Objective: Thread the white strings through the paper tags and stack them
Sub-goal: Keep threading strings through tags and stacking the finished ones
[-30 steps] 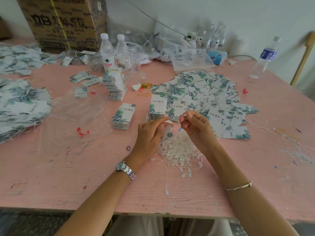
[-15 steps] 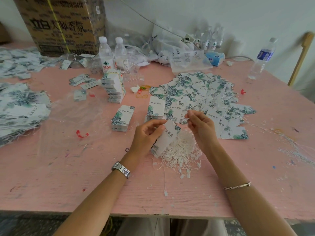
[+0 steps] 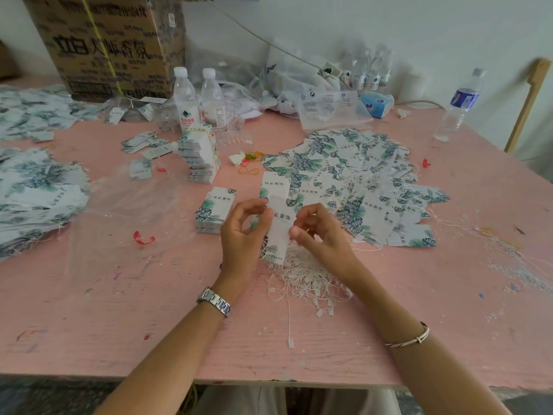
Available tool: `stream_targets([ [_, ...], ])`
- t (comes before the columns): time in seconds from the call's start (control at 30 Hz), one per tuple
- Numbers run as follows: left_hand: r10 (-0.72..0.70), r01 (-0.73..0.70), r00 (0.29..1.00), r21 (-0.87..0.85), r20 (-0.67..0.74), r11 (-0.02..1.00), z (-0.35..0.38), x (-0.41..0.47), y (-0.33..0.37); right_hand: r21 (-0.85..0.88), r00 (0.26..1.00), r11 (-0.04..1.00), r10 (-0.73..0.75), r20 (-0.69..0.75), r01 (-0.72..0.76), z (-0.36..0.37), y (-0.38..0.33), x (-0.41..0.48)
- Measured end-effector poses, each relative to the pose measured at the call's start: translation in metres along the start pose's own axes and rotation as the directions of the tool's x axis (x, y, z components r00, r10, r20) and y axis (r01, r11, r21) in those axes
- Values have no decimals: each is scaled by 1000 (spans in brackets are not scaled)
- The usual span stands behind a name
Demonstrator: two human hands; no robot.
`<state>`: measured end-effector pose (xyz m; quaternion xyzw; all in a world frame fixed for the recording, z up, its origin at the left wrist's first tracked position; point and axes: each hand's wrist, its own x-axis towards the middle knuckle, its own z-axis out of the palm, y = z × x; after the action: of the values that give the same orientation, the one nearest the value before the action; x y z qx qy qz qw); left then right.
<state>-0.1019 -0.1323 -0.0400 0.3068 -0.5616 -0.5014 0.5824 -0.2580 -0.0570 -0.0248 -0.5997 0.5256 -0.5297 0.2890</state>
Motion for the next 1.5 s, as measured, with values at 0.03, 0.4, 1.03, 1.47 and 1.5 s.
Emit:
stream_targets([
  [0.03, 26, -26, 1000, 31, -8, 999, 1, -1, 0, 36, 1000, 999, 3, 5, -3, 1, 1, -1],
  [0.4, -20, 21, 999, -25, 47, 999, 6, -7, 2, 67, 960, 992, -86, -268, 107, -16, 5, 7],
  [1.03, 174, -257, 961, 474, 213, 842, 2, -8, -10, -607, 660, 600, -168, -733, -521, -92, 29, 14],
  [1.47, -19, -189, 946, 599, 323, 778, 4, -9, -15, -643, 696, 438, -53, -716, -629, -79, 28, 15],
  [1.5, -31, -185, 944, 603, 329, 776, 5, -8, -15, -680, 732, 463, -93, -675, -568, -74, 26, 16],
])
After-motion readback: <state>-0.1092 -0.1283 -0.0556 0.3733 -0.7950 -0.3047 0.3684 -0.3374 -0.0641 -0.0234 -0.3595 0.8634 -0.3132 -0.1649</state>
